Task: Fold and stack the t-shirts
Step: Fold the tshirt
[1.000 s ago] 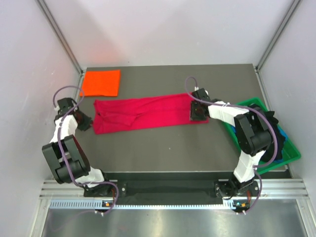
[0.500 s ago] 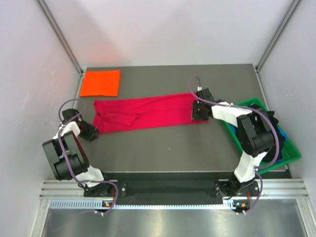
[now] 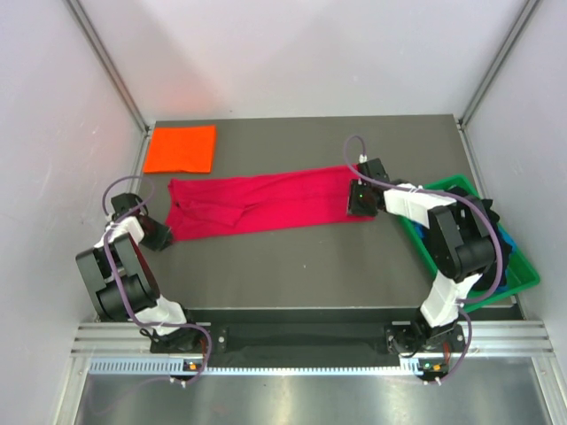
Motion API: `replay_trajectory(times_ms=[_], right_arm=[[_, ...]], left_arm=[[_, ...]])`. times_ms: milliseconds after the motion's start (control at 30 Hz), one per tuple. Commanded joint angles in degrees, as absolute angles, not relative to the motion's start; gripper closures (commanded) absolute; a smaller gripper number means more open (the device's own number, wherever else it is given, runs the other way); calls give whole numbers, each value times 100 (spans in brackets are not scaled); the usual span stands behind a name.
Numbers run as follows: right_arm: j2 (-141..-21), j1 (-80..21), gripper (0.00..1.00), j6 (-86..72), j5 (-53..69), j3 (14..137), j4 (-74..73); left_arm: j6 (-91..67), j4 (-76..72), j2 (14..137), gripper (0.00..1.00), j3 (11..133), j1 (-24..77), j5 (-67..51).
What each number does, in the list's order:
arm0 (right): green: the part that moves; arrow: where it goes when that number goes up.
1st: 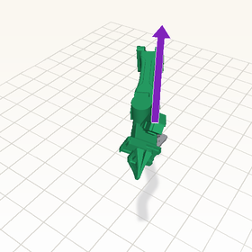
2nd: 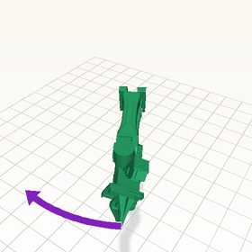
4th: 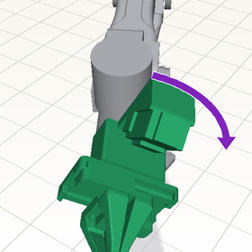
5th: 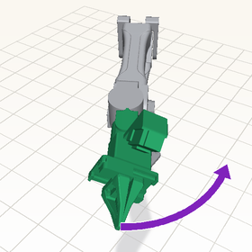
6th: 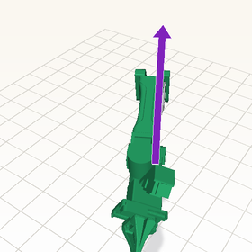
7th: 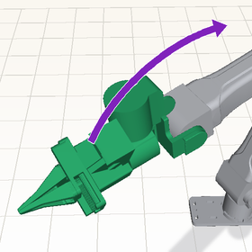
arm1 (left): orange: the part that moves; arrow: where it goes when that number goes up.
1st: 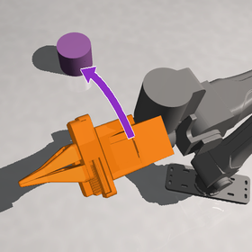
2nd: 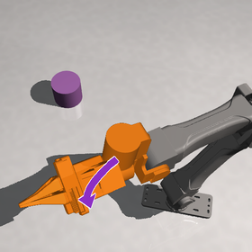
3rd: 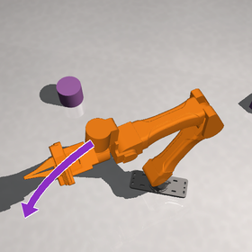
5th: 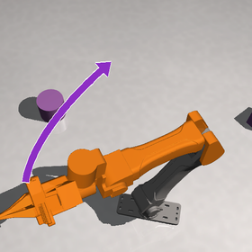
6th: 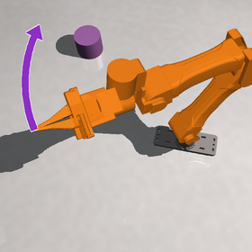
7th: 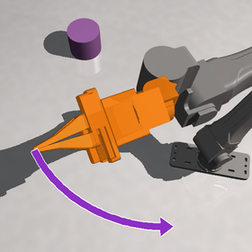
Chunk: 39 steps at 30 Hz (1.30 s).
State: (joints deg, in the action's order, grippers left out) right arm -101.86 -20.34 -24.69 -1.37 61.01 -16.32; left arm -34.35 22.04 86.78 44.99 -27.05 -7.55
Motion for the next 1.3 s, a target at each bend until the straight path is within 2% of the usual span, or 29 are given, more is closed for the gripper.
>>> replay_trajectory(times_ms=[0, 233, 333, 433, 633, 733, 967, 1267], right_arm=[[-10116, -1907, 60, -2382, -378, 5915, -1758], [-10142, -1881, 60, -2364, -404, 5941, -1784], [-10160, -1854, 61, -2364, -413, 5933, -1802], [-10108, -1854, 61, -2321, -273, 5933, -1828], [-9800, -1846, 60, -2224, -211, 5959, -1863], [-9765, -1846, 59, -2171, -176, 5941, -1837], [-9598, -1863, 58, -2145, -18, 5810, -1696], [-9308, -2153, 55, -2776, 930, 5880, -978]], left_arm=[[-3252, 1996, 8666, 78, 4632, -2725, -692], [-3340, 1643, 8771, 75, 4588, -2725, -1327], [-3244, 2012, 8815, 76, 4841, -2698, -1004], [-3234, 2416, 8667, 71, 5114, -2567, -407], [-3251, 2487, 8166, 61, 5580, -1970, -106], [-3409, 2269, 8226, 61, 5739, -1618, -535], [-3331, 1802, 8665, 64, 5774, -1608, -1300], [-3068, 1283, 9491, 61, 5844, -1600, -1925]])
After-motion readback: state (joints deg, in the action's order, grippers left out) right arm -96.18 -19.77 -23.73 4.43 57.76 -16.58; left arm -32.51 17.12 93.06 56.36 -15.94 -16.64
